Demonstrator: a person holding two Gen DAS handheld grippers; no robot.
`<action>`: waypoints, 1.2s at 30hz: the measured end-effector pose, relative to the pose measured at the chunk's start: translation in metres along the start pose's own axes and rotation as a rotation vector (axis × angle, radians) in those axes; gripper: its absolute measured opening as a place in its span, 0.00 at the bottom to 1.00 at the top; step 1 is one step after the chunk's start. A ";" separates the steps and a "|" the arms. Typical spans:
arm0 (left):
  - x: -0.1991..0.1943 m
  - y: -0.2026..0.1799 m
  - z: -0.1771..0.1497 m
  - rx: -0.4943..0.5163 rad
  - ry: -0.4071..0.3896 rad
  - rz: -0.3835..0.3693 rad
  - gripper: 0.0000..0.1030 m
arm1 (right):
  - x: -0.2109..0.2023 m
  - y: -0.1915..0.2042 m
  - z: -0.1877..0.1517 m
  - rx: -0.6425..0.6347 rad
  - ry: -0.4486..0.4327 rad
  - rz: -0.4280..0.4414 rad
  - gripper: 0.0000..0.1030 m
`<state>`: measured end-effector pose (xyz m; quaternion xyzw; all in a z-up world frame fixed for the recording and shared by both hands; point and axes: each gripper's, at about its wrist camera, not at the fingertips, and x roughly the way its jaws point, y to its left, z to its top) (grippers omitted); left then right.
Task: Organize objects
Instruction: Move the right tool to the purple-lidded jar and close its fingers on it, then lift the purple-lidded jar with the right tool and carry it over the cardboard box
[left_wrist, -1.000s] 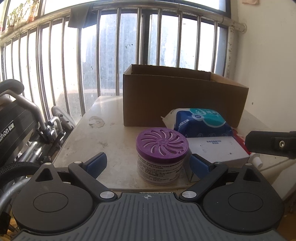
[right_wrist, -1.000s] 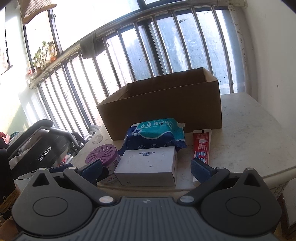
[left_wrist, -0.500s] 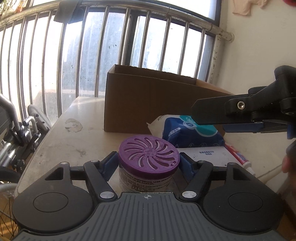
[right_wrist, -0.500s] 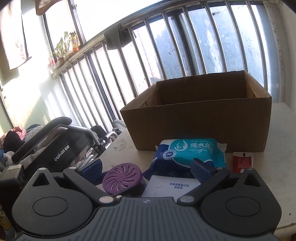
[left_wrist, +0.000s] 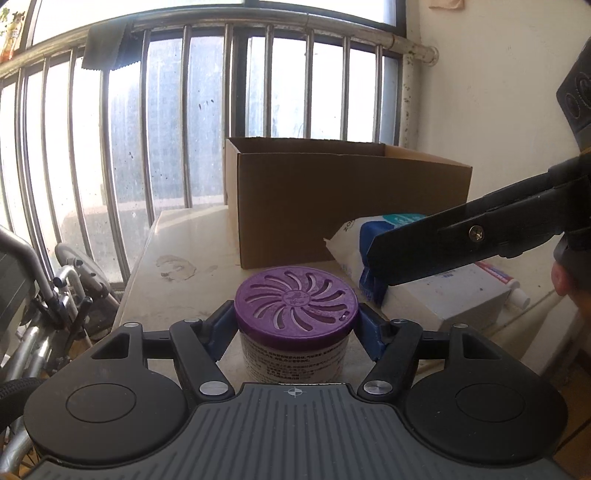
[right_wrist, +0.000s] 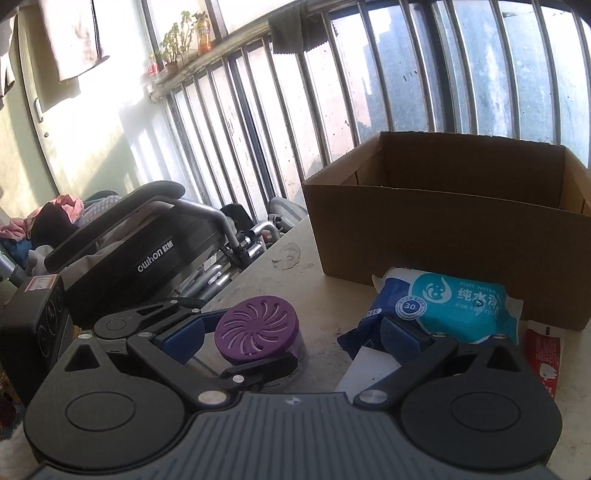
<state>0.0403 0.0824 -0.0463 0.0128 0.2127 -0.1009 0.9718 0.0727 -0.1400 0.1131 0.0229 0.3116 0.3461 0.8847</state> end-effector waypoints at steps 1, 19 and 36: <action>-0.001 0.001 -0.002 0.001 0.002 0.007 0.66 | 0.003 0.003 0.000 -0.018 0.007 0.011 1.00; 0.005 0.019 -0.018 -0.044 -0.065 -0.071 0.75 | 0.080 0.029 0.002 -0.166 0.219 0.101 0.71; -0.014 0.005 0.005 0.018 -0.158 -0.064 0.64 | 0.054 0.020 0.019 -0.103 0.137 0.176 0.71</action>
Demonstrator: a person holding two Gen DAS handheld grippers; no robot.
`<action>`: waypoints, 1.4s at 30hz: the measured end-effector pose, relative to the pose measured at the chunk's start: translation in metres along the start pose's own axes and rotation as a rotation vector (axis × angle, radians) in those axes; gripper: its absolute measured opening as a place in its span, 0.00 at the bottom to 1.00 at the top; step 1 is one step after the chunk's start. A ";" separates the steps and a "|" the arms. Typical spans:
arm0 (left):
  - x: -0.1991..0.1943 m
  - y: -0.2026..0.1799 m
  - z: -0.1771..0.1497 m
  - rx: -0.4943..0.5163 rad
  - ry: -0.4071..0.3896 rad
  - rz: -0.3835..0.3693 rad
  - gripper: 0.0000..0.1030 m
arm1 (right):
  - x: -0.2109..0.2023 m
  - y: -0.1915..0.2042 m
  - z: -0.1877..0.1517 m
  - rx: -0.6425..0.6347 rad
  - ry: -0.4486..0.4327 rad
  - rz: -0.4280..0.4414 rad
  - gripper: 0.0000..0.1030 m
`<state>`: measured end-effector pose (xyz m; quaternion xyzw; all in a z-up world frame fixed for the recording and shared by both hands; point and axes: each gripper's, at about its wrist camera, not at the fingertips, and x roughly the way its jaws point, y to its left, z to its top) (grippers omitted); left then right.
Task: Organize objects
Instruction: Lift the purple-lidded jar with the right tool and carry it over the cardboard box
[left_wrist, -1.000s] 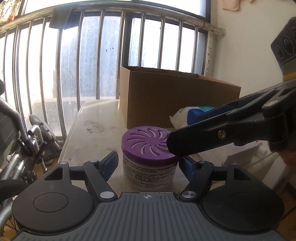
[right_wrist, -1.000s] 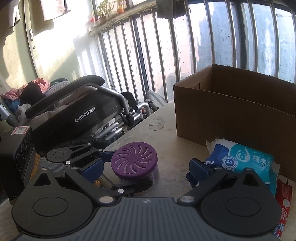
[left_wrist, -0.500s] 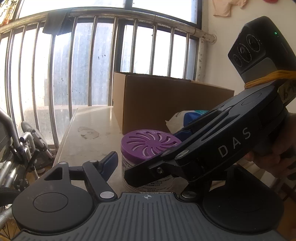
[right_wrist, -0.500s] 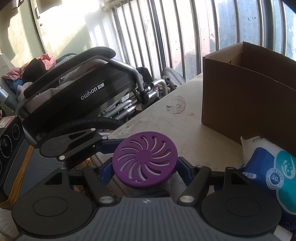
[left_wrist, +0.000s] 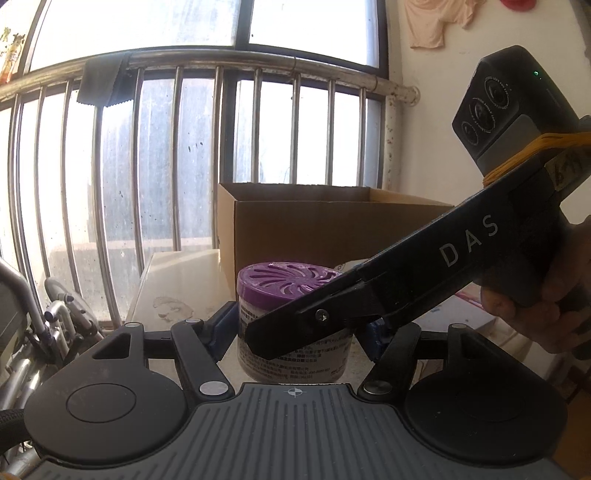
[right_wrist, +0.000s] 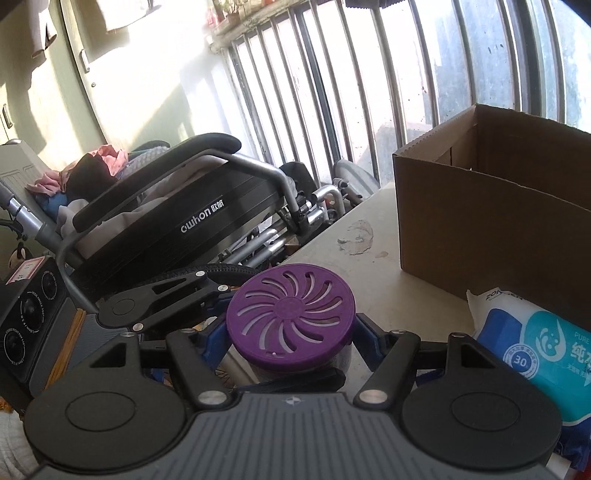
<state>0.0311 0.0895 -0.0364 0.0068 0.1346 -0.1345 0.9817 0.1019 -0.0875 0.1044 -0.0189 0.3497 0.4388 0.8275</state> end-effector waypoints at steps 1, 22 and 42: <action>-0.001 -0.002 0.005 0.008 -0.012 0.000 0.64 | -0.004 0.000 0.003 -0.001 -0.007 0.003 0.71; 0.121 0.010 0.131 0.057 0.002 -0.111 0.63 | -0.042 -0.072 0.148 -0.007 0.010 -0.149 0.70; 0.245 0.015 0.137 0.226 0.506 0.034 0.60 | 0.072 -0.211 0.161 0.376 0.204 -0.219 0.70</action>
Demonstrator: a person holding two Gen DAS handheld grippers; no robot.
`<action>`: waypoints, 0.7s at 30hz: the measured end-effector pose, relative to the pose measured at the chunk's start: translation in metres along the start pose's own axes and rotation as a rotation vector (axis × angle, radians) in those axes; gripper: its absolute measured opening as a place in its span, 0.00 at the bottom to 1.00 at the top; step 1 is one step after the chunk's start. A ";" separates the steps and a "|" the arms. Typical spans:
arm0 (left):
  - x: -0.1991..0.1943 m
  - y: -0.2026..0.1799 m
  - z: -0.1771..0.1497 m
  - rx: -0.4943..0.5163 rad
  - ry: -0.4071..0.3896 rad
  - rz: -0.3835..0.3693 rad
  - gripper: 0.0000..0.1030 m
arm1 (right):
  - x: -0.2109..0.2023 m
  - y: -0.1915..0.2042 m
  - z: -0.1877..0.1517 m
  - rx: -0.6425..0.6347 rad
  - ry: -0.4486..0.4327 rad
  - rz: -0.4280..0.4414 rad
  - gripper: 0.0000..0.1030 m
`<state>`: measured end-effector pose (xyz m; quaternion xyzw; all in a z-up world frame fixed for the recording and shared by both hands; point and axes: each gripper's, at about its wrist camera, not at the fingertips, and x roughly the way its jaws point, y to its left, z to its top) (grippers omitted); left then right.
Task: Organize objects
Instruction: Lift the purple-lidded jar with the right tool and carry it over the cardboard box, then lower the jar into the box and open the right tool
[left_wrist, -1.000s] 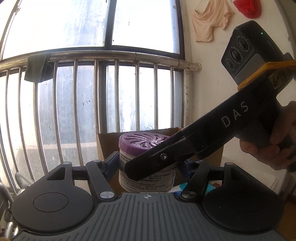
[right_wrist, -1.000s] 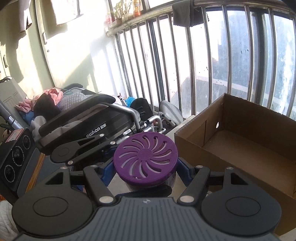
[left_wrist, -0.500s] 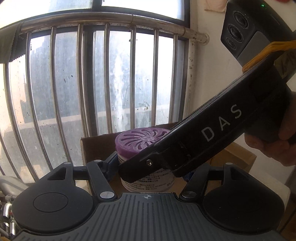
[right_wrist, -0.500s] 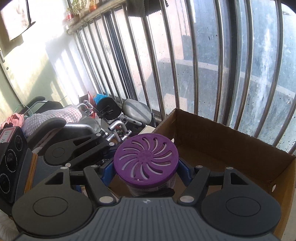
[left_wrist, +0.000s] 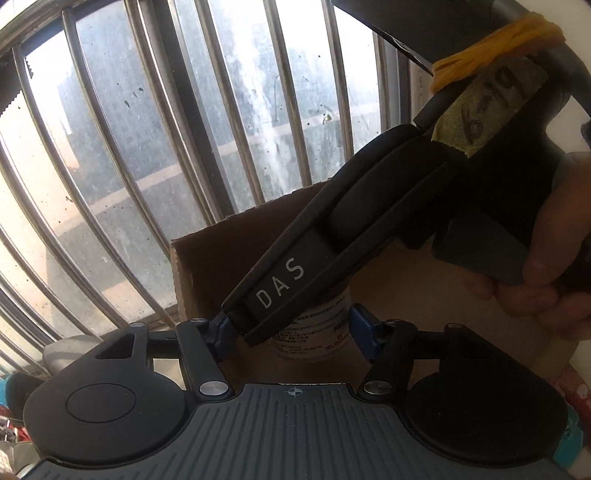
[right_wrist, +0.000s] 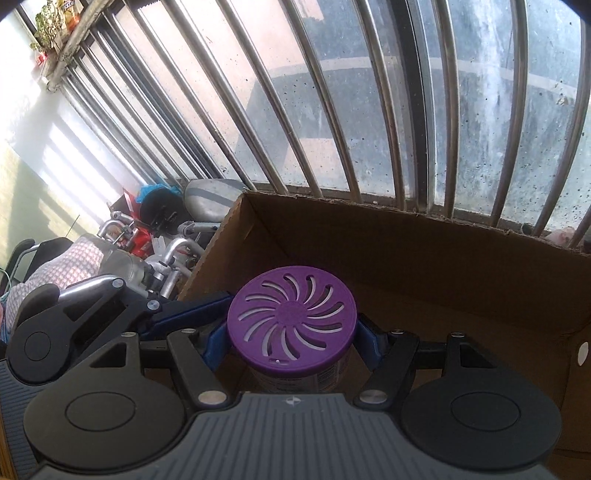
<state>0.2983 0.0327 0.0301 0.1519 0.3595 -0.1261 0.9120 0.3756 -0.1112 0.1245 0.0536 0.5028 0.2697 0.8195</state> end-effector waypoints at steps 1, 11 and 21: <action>0.006 0.002 0.001 -0.004 0.023 0.003 0.60 | 0.006 -0.002 0.001 0.008 0.010 0.001 0.69; 0.017 -0.001 -0.002 0.039 0.115 0.041 0.55 | 0.038 -0.022 0.002 0.093 0.064 0.030 0.71; 0.009 -0.001 -0.013 0.053 0.144 0.044 0.55 | 0.026 -0.042 -0.006 0.178 0.053 0.102 0.80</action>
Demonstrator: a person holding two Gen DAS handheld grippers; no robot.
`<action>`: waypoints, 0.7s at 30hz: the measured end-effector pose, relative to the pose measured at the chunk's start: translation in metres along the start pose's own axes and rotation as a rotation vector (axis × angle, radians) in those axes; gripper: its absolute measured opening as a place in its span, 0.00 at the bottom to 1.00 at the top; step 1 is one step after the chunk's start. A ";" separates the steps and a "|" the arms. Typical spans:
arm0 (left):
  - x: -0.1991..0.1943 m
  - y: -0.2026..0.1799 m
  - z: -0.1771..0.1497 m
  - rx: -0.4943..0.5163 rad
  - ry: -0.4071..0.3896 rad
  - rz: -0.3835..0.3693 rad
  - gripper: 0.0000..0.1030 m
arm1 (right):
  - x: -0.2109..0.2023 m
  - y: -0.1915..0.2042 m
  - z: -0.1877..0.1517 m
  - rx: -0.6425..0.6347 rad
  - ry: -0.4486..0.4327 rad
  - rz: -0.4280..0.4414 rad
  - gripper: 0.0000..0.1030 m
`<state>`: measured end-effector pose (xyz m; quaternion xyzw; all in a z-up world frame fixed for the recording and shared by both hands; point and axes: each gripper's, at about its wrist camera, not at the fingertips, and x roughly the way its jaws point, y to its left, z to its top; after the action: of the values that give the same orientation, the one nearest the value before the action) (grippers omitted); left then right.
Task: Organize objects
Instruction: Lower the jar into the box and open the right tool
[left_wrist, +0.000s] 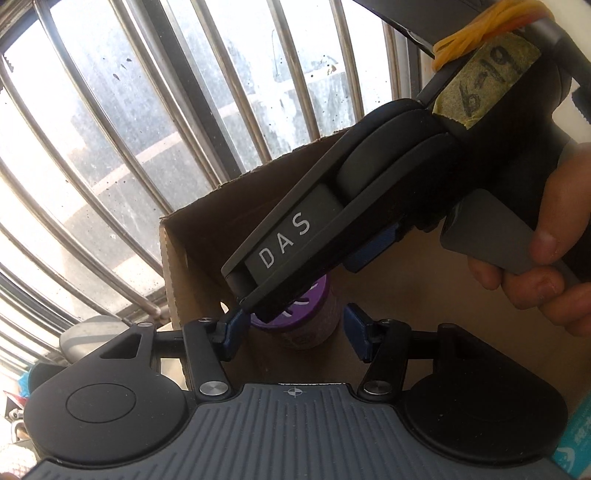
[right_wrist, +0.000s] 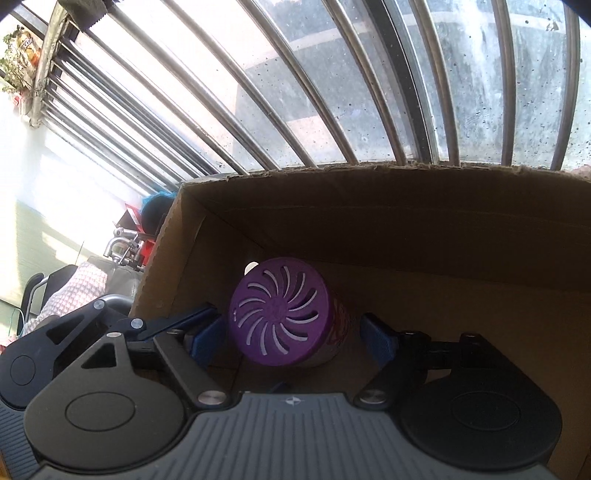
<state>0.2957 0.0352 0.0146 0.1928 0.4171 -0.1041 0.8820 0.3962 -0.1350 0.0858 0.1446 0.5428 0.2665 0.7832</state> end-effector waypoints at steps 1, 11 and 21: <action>-0.001 0.000 -0.002 0.005 0.004 -0.003 0.55 | -0.002 -0.003 0.000 0.017 -0.005 0.012 0.80; -0.003 0.003 -0.014 0.097 0.028 0.037 0.12 | 0.014 -0.036 -0.005 0.233 -0.020 0.166 0.33; -0.003 0.005 -0.024 0.161 0.027 0.061 0.12 | 0.023 -0.031 -0.012 0.205 -0.096 0.145 0.33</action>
<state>0.2784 0.0497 0.0043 0.2770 0.4134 -0.1076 0.8607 0.3990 -0.1476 0.0472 0.2752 0.5173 0.2582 0.7681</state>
